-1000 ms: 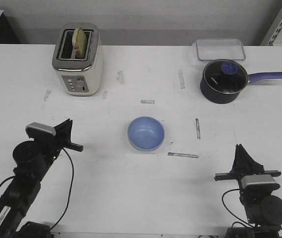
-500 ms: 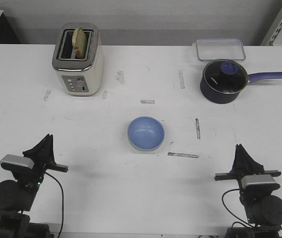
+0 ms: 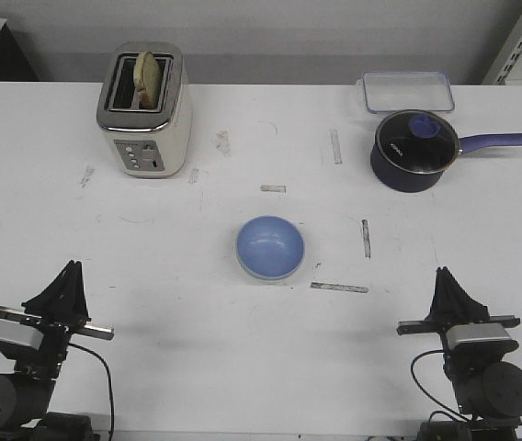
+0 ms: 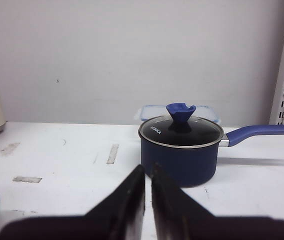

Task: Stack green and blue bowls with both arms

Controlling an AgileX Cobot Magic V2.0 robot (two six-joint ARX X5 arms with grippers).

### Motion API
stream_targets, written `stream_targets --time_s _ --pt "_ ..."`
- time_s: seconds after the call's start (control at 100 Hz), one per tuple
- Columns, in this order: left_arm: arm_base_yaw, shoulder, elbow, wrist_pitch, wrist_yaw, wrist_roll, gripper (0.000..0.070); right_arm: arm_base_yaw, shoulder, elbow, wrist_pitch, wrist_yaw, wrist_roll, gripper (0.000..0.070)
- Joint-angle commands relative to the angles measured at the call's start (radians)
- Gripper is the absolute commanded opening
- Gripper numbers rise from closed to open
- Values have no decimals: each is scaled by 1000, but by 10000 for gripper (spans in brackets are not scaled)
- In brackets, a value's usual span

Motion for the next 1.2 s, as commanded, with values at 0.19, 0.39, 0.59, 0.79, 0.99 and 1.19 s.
stream_targets --time_s 0.19,0.39,0.59,0.79,0.99,1.19 --pt "0 -24 -133 17 -38 3 1 1 -3 3 13 2 -8 13" --pt "4 -39 -258 50 -46 2 1 1 -3 3 13 3 -8 13" --pt "18 -89 -329 54 -50 2 1 1 -3 3 13 3 -8 13" --pt "50 -159 -374 55 -50 2 1 1 -3 3 13 3 -8 13" --pt "50 -158 -409 88 -49 2 1 1 -3 3 12 2 -8 13" --pt "50 -158 -409 92 -49 2 1 1 -3 3 12 2 -8 13"
